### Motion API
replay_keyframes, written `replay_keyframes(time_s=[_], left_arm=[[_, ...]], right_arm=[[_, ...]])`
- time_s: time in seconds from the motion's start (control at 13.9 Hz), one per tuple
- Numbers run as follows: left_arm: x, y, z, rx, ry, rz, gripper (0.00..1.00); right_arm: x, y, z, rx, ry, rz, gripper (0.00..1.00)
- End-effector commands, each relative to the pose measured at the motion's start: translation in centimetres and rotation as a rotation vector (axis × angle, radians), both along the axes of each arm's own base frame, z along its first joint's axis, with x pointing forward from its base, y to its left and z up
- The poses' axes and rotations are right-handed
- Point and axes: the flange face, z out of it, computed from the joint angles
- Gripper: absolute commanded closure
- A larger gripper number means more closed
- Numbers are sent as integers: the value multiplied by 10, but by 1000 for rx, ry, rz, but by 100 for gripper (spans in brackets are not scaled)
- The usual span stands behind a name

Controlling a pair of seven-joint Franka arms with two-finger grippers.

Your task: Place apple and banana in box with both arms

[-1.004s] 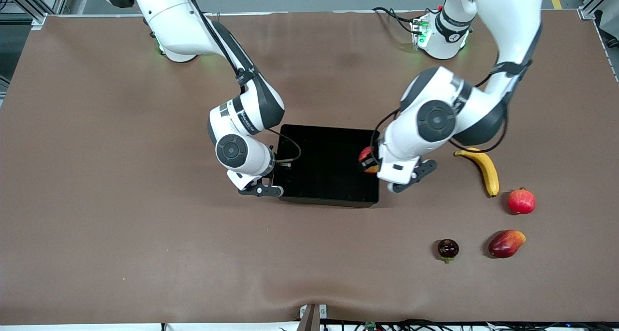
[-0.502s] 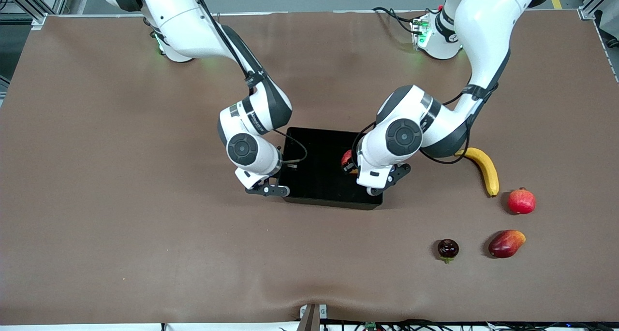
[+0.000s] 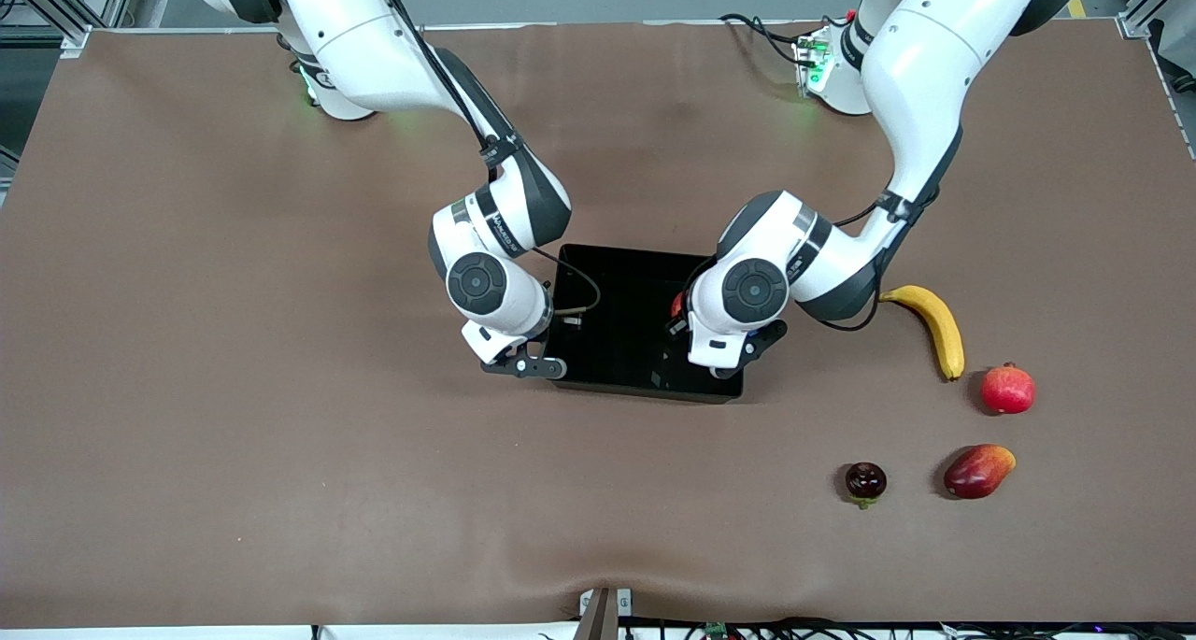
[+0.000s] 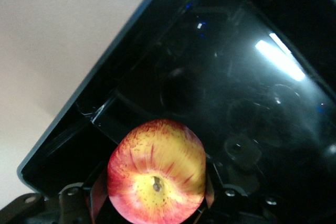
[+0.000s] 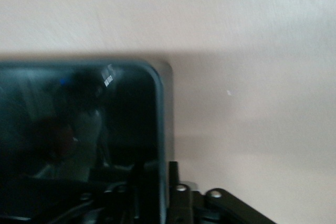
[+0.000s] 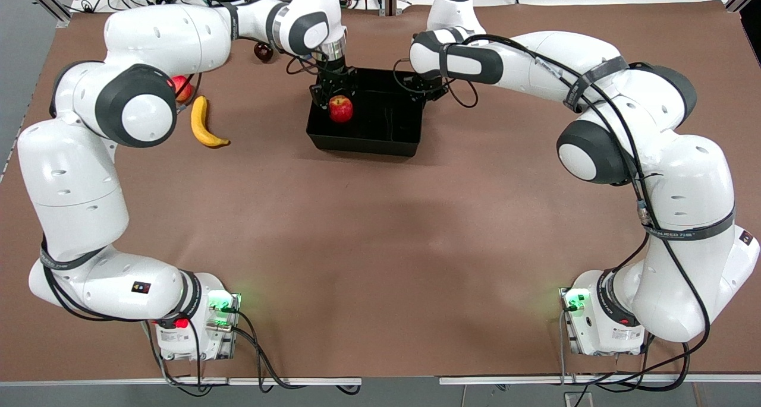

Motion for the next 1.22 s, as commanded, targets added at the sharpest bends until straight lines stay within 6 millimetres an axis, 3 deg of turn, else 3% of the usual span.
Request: replay_keyframes(time_s=[0.0, 0.29, 0.36, 0.5, 0.57, 0.65, 0.72, 0.79, 0.93, 1.15], left_arm=[[-8, 0, -5, 36, -17, 33, 100], [-10, -1, -24, 27, -26, 36, 100], [-9, 1, -29, 33, -26, 57, 94], [-7, 2, -35, 42, -32, 58, 78], [-7, 2, -35, 42, -39, 54, 68], [-6, 2, -36, 44, -42, 51, 49], [-4, 5, -35, 48, -52, 44, 0], [-3, 5, -32, 63, -75, 19, 0], [8, 6, -8, 73, -128, 6, 0], [36, 29, 78, 90, -186, -7, 0]], right_arm=[[7, 5, 2, 22, -37, -21, 0], [14, -2, 23, 34, -59, -10, 0], [19, -7, 31, 38, -69, -13, 0], [30, -24, 68, 56, -94, -34, 0], [33, -36, 90, 56, -87, -38, 0], [36, -52, 121, 59, -86, -42, 0], [37, -67, 147, 57, -85, -47, 0], [36, -82, 173, 41, -77, -41, 0], [32, -119, 217, 2, -61, -45, 0], [25, -187, 279, 3, -25, -84, 0]])
